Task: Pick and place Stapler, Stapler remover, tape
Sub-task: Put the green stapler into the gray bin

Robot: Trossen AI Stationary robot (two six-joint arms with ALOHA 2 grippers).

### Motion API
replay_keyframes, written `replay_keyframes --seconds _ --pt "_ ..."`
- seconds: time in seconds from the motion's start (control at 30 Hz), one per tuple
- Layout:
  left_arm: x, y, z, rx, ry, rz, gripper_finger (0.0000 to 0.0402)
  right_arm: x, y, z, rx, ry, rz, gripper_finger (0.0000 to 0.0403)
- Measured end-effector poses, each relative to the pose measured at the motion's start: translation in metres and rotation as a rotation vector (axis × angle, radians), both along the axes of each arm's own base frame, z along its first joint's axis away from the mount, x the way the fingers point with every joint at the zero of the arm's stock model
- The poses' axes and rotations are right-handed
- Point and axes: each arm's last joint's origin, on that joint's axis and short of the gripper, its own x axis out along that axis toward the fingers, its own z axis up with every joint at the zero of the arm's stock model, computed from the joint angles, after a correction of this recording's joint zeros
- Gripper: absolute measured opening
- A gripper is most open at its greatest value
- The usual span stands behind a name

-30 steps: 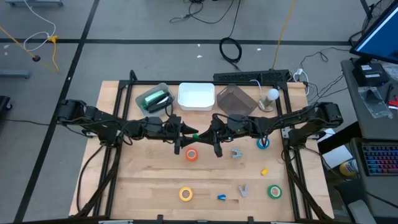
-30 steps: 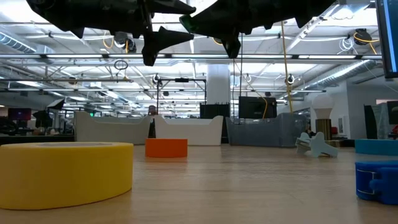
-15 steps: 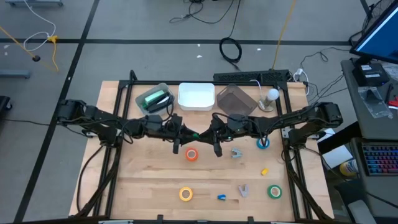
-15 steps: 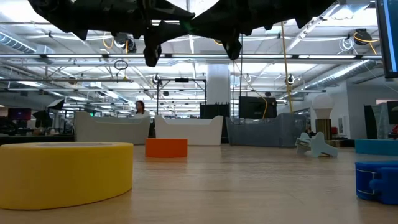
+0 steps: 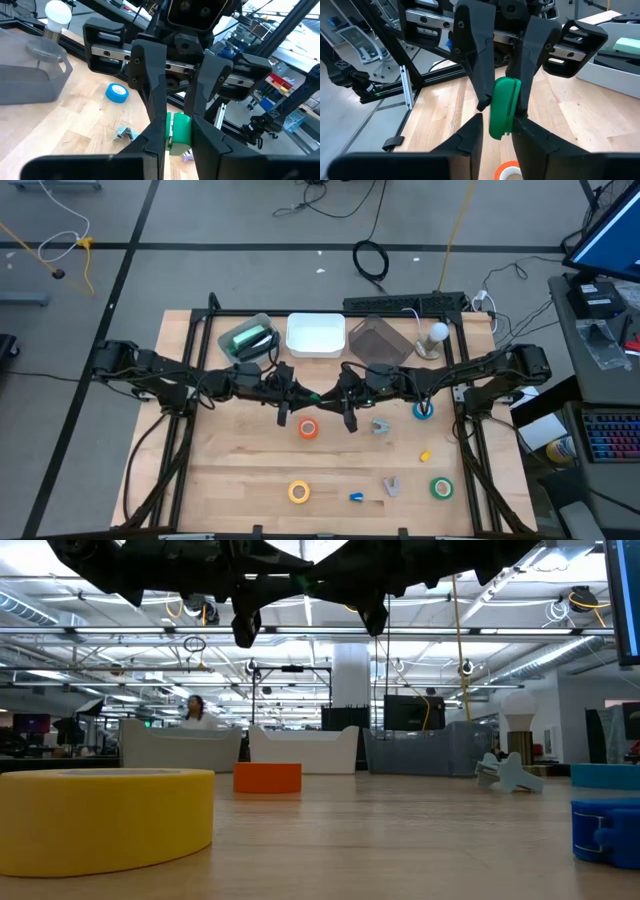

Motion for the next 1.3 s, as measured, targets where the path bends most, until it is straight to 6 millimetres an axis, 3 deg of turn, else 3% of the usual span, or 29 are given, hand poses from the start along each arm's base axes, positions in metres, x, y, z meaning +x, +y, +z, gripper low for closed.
replay_keyframes --seconds 0.23,0.63,1.0,1.3 --pt "0.0 0.0 -0.001 -0.005 0.012 0.005 0.0068 -0.001 0.0 -0.003 -0.001 0.035 0.0 0.0133" --pt "0.0 0.0 -0.002 0.001 0.013 0.005 0.0064 -0.009 0.0 -0.022 0.03 0.258 0.019 0.0192" --pt "-0.005 0.011 0.0 0.005 0.063 0.03 0.0065 -0.02 0.0 -0.038 0.061 0.464 0.043 0.0187" --pt "-0.037 0.031 0.007 0.026 0.265 0.138 0.0067 -0.026 -0.005 -0.031 0.018 0.454 0.048 0.0172"
